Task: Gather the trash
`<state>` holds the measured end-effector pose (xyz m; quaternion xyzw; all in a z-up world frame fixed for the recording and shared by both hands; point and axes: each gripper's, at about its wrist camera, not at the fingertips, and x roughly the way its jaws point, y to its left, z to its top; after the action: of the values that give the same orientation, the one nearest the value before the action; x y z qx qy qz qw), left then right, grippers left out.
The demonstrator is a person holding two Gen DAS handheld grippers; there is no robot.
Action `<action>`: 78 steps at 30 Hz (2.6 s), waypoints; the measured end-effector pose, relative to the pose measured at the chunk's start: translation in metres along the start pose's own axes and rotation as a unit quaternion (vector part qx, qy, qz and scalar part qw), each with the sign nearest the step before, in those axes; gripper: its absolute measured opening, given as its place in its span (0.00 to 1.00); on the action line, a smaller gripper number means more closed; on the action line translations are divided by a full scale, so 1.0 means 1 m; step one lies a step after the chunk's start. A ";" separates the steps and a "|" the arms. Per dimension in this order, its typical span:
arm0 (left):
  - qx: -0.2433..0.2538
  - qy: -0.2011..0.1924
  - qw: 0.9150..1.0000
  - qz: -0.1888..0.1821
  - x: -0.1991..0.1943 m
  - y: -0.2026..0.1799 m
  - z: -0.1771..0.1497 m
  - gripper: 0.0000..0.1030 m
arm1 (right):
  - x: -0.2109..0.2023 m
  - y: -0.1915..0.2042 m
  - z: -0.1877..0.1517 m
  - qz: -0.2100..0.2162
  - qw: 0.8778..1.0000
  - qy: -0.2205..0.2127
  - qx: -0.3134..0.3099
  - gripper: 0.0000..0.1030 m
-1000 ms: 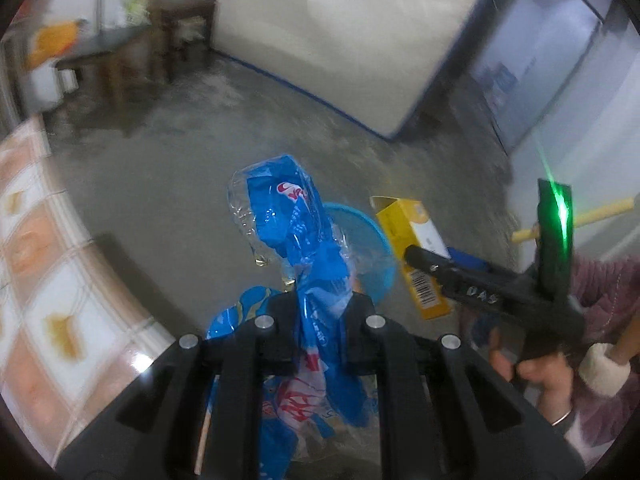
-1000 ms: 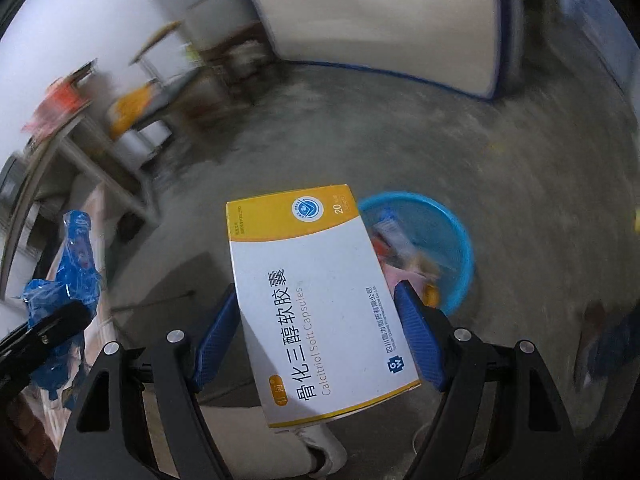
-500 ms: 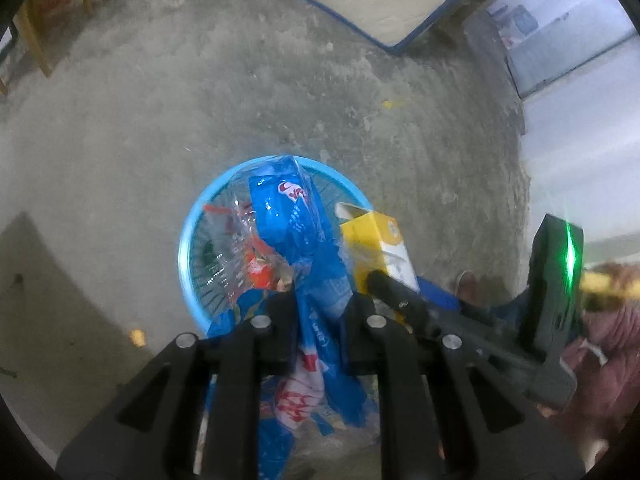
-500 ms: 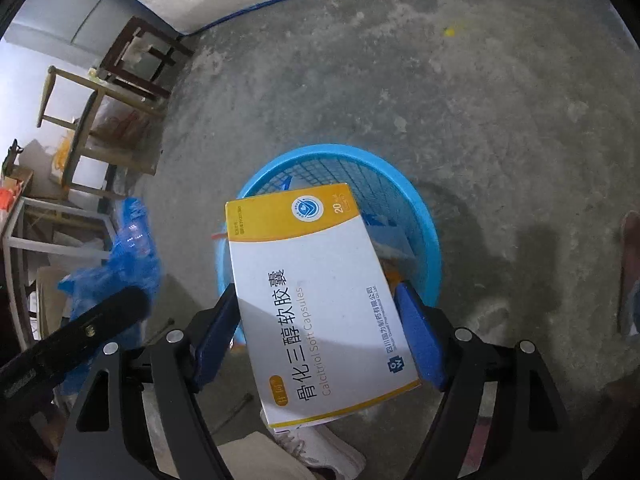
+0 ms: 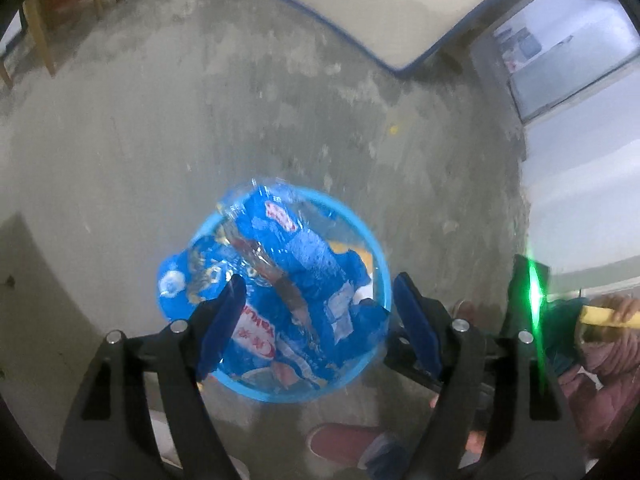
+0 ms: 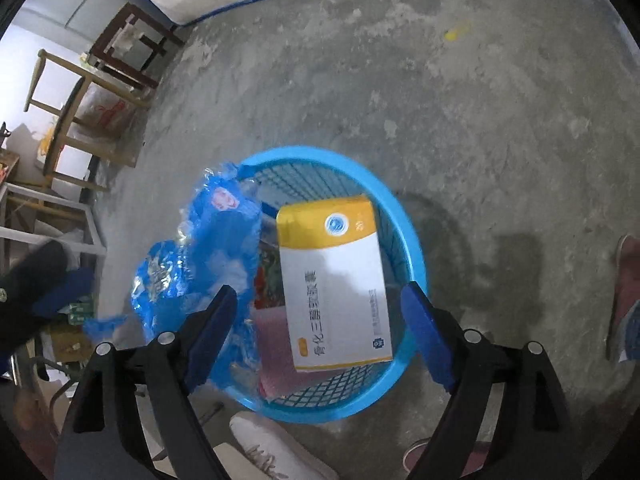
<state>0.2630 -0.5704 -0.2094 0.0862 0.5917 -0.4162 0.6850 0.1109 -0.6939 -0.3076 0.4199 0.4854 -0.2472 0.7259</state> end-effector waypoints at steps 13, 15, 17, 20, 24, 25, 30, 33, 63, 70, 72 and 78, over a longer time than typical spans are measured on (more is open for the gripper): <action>0.073 -0.138 0.988 0.007 -0.191 -0.016 -0.054 0.76 | -0.082 0.016 -0.019 -0.026 0.995 -0.098 -0.025 0.54; 0.070 -0.165 0.984 0.007 -0.225 -0.011 -0.075 0.77 | -0.103 0.024 -0.024 -0.030 0.992 -0.118 -0.038 0.52; 0.063 -0.195 0.979 0.008 -0.261 -0.003 -0.101 0.79 | -0.128 0.034 -0.032 -0.025 0.989 -0.141 -0.049 0.51; 0.049 -0.236 0.971 0.010 -0.309 0.007 -0.143 0.81 | -0.165 0.053 -0.052 -0.016 0.983 -0.168 -0.070 0.51; 0.017 -0.269 0.962 0.042 -0.356 0.030 -0.214 0.83 | -0.214 0.096 -0.110 0.008 0.972 -0.194 -0.131 0.52; 0.006 -0.272 0.961 0.049 -0.362 0.036 -0.227 0.83 | -0.223 0.108 -0.127 0.013 0.968 -0.197 -0.152 0.53; -0.086 -0.287 0.948 0.112 -0.394 0.076 -0.314 0.84 | -0.258 0.156 -0.216 0.037 0.950 -0.200 -0.237 0.77; -0.126 -0.300 0.932 0.158 -0.410 0.093 -0.358 0.87 | -0.270 0.179 -0.265 0.045 0.940 -0.193 -0.277 0.83; -0.166 -0.277 0.885 0.336 -0.433 0.096 -0.452 0.92 | -0.318 0.255 -0.419 -0.044 0.902 -0.290 -0.316 0.94; -0.176 -0.263 0.882 0.349 -0.419 0.089 -0.459 0.92 | -0.317 0.252 -0.419 -0.061 0.899 -0.294 -0.319 0.94; -0.181 -0.269 0.876 0.356 -0.420 0.087 -0.461 0.92 | -0.317 0.251 -0.419 -0.063 0.899 -0.294 -0.320 0.94; -0.203 -0.269 0.871 0.357 -0.422 0.091 -0.466 0.92 | -0.314 0.253 -0.417 -0.067 0.898 -0.290 -0.323 0.94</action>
<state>-0.0005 -0.0299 -0.0041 0.0347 0.3848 -0.0212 0.9221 -0.0302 -0.2224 -0.0012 0.0389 0.3335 -0.2354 0.9121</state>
